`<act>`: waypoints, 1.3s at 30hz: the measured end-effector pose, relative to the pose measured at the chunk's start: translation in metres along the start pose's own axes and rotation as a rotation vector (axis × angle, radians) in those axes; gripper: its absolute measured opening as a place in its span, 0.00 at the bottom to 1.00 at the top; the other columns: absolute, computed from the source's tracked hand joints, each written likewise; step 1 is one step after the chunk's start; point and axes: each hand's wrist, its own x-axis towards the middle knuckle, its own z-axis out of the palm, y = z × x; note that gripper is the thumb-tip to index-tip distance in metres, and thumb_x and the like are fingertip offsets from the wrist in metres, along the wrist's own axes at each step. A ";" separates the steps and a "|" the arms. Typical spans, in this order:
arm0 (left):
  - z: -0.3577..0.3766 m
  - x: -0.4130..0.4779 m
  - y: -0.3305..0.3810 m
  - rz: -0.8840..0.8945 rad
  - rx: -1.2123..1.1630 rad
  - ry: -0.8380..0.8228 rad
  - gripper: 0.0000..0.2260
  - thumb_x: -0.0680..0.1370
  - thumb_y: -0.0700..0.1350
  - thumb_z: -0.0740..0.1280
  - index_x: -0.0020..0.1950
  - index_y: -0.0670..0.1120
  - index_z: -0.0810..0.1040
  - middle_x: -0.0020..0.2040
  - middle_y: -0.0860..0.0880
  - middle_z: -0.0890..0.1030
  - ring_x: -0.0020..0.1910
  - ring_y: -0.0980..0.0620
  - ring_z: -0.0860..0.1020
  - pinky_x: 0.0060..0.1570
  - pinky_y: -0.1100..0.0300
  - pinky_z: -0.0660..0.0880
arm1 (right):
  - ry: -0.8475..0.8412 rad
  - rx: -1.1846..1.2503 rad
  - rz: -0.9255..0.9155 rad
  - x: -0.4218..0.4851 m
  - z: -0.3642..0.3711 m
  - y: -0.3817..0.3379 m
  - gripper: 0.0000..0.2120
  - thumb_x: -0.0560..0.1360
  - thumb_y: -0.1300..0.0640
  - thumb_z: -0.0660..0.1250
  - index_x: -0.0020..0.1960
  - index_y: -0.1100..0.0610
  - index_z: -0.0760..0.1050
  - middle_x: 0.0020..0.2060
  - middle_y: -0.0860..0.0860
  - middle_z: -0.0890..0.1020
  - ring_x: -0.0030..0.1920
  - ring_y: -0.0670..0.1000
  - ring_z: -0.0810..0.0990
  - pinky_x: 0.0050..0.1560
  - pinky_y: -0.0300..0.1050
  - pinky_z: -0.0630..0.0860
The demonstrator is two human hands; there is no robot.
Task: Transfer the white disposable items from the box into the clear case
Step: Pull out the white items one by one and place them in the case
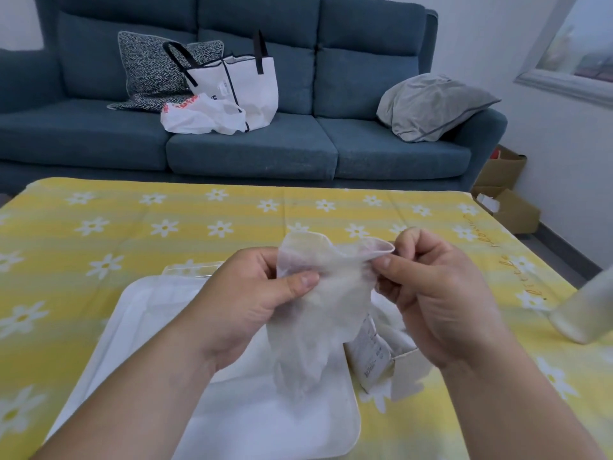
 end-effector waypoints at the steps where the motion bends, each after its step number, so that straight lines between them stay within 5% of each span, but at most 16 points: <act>1: -0.002 -0.001 0.001 -0.023 -0.002 -0.035 0.10 0.65 0.38 0.78 0.45 0.43 0.87 0.43 0.45 0.87 0.41 0.51 0.84 0.35 0.65 0.77 | -0.007 -0.003 -0.001 0.000 -0.002 0.000 0.18 0.59 0.72 0.74 0.33 0.56 0.69 0.28 0.53 0.77 0.30 0.50 0.76 0.37 0.45 0.67; 4: -0.004 -0.005 0.001 -0.108 -0.053 -0.192 0.15 0.66 0.42 0.77 0.53 0.45 0.86 0.53 0.45 0.86 0.49 0.48 0.84 0.43 0.61 0.79 | -0.091 -0.016 0.004 0.000 -0.005 0.001 0.18 0.53 0.65 0.80 0.34 0.55 0.74 0.34 0.56 0.81 0.38 0.54 0.79 0.41 0.47 0.69; 7: 0.003 -0.008 0.001 -0.180 -0.101 -0.187 0.14 0.73 0.49 0.75 0.56 0.46 0.85 0.58 0.46 0.85 0.54 0.49 0.84 0.47 0.59 0.81 | -0.103 -0.013 -0.028 -0.001 -0.003 -0.002 0.17 0.55 0.69 0.77 0.40 0.57 0.76 0.40 0.58 0.85 0.42 0.54 0.83 0.43 0.48 0.73; 10: 0.007 -0.006 0.006 -0.135 -0.259 -0.060 0.15 0.73 0.47 0.66 0.51 0.39 0.86 0.51 0.42 0.86 0.48 0.49 0.85 0.43 0.60 0.82 | 0.159 -0.138 -0.058 0.003 -0.022 -0.009 0.14 0.64 0.70 0.74 0.44 0.56 0.78 0.45 0.55 0.86 0.46 0.54 0.84 0.48 0.48 0.78; 12: 0.005 -0.005 0.013 -0.033 -0.417 0.005 0.14 0.73 0.45 0.64 0.49 0.42 0.88 0.50 0.43 0.87 0.47 0.49 0.86 0.42 0.58 0.82 | 0.476 -0.459 -0.021 0.008 -0.046 -0.005 0.12 0.70 0.70 0.71 0.40 0.53 0.80 0.41 0.52 0.85 0.45 0.55 0.82 0.49 0.52 0.78; 14: 0.001 -0.004 0.016 0.028 -0.494 0.051 0.14 0.74 0.44 0.63 0.50 0.45 0.88 0.51 0.44 0.86 0.50 0.48 0.85 0.45 0.56 0.82 | 0.612 -0.803 0.103 0.014 -0.064 0.010 0.07 0.73 0.62 0.71 0.40 0.52 0.81 0.39 0.49 0.84 0.41 0.54 0.81 0.46 0.52 0.77; 15: 0.000 -0.003 0.016 0.035 -0.519 0.060 0.15 0.74 0.44 0.63 0.52 0.45 0.87 0.53 0.44 0.86 0.52 0.47 0.85 0.48 0.54 0.83 | 0.578 -0.917 0.174 0.015 -0.068 0.019 0.03 0.74 0.57 0.71 0.42 0.51 0.82 0.41 0.48 0.84 0.41 0.53 0.80 0.46 0.50 0.77; 19: 0.001 0.002 0.010 0.009 -0.561 0.101 0.16 0.74 0.43 0.63 0.59 0.42 0.84 0.59 0.42 0.84 0.58 0.45 0.83 0.56 0.49 0.80 | 0.361 -1.179 0.320 0.018 -0.068 0.041 0.11 0.73 0.45 0.70 0.51 0.49 0.80 0.45 0.47 0.81 0.43 0.50 0.79 0.40 0.44 0.69; 22: 0.001 0.005 0.007 0.013 -0.561 0.126 0.16 0.73 0.43 0.64 0.58 0.42 0.84 0.58 0.42 0.84 0.57 0.45 0.83 0.55 0.50 0.80 | 0.470 -1.255 0.235 0.023 -0.069 0.043 0.13 0.76 0.44 0.66 0.53 0.52 0.79 0.48 0.49 0.82 0.44 0.53 0.79 0.40 0.45 0.69; 26: 0.002 0.005 0.004 -0.006 -0.527 0.148 0.15 0.72 0.42 0.65 0.54 0.42 0.86 0.52 0.43 0.86 0.50 0.48 0.85 0.49 0.53 0.82 | 0.497 -1.191 0.265 0.030 -0.072 0.050 0.24 0.78 0.43 0.64 0.70 0.53 0.73 0.61 0.52 0.80 0.58 0.56 0.79 0.49 0.45 0.70; 29: 0.003 0.004 0.002 -0.032 -0.480 0.163 0.13 0.71 0.43 0.66 0.49 0.43 0.88 0.51 0.44 0.86 0.48 0.49 0.85 0.48 0.52 0.83 | 0.446 -1.219 0.295 0.030 -0.068 0.060 0.16 0.76 0.51 0.67 0.64 0.47 0.78 0.51 0.47 0.84 0.49 0.53 0.82 0.41 0.43 0.73; 32: 0.002 0.004 0.001 -0.049 -0.447 0.184 0.12 0.72 0.43 0.66 0.48 0.44 0.88 0.50 0.45 0.86 0.48 0.49 0.85 0.47 0.53 0.82 | 0.604 -1.181 0.200 0.030 -0.066 0.060 0.11 0.73 0.60 0.66 0.49 0.48 0.84 0.43 0.47 0.85 0.41 0.53 0.80 0.38 0.43 0.72; 35: 0.000 0.005 0.001 -0.062 -0.435 0.233 0.11 0.79 0.41 0.64 0.50 0.43 0.86 0.49 0.45 0.87 0.47 0.49 0.85 0.46 0.54 0.83 | 0.630 -1.128 0.097 0.027 -0.056 0.044 0.07 0.73 0.59 0.67 0.42 0.48 0.81 0.40 0.47 0.84 0.38 0.53 0.80 0.36 0.43 0.70; 39: -0.005 0.008 0.000 -0.102 -0.337 0.312 0.11 0.81 0.43 0.64 0.54 0.42 0.86 0.54 0.44 0.86 0.53 0.46 0.84 0.55 0.51 0.79 | 0.537 -1.120 -0.094 0.017 -0.040 0.004 0.04 0.72 0.55 0.72 0.39 0.47 0.79 0.25 0.45 0.79 0.22 0.48 0.71 0.26 0.39 0.66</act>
